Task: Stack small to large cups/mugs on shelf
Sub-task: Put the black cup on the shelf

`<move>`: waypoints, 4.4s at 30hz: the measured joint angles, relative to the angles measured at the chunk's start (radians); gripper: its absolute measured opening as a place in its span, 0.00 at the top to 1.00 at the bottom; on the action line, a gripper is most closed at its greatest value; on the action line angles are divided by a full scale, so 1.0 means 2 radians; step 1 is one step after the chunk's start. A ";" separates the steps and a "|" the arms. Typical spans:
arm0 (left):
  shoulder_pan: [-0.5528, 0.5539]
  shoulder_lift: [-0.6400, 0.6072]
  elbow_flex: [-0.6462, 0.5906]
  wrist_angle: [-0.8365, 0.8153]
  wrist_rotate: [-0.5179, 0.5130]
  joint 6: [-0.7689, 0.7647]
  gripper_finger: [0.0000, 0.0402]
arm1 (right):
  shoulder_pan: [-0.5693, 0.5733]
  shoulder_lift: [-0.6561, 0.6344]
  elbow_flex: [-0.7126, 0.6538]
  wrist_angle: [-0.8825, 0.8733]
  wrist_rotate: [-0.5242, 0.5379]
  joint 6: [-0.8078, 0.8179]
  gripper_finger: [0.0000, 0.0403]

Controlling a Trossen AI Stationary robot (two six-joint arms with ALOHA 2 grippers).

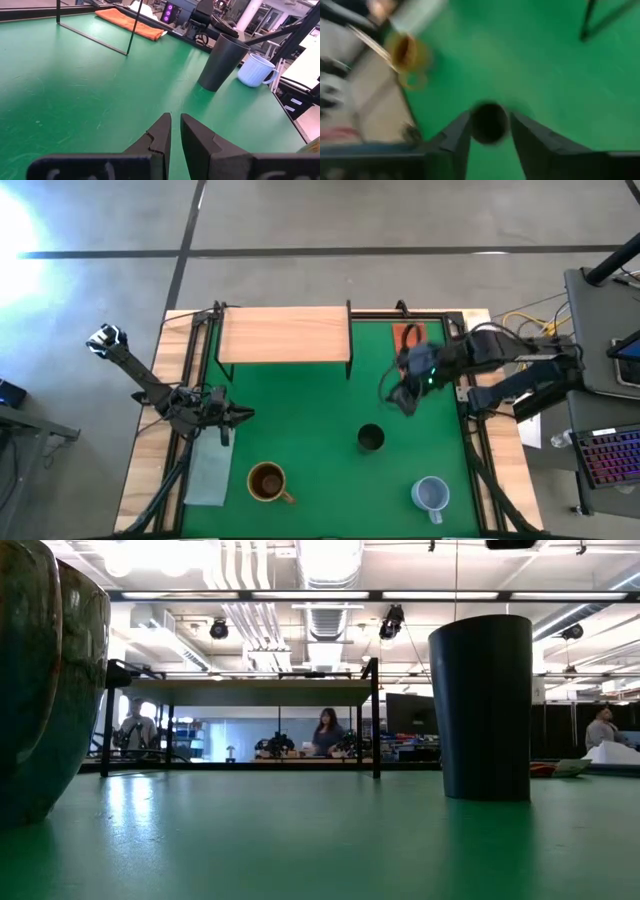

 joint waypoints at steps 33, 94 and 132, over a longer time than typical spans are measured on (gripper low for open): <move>0.000 0.000 0.000 0.000 0.000 0.000 0.93 | 0.107 0.262 -0.027 0.032 0.077 0.098 0.58; 0.000 0.000 0.000 0.000 0.000 0.000 0.93 | -0.092 0.273 0.294 0.006 0.220 -0.235 0.98; 0.018 0.001 0.015 0.382 -0.061 0.103 0.93 | -0.216 0.368 0.416 -0.084 0.167 -0.264 0.98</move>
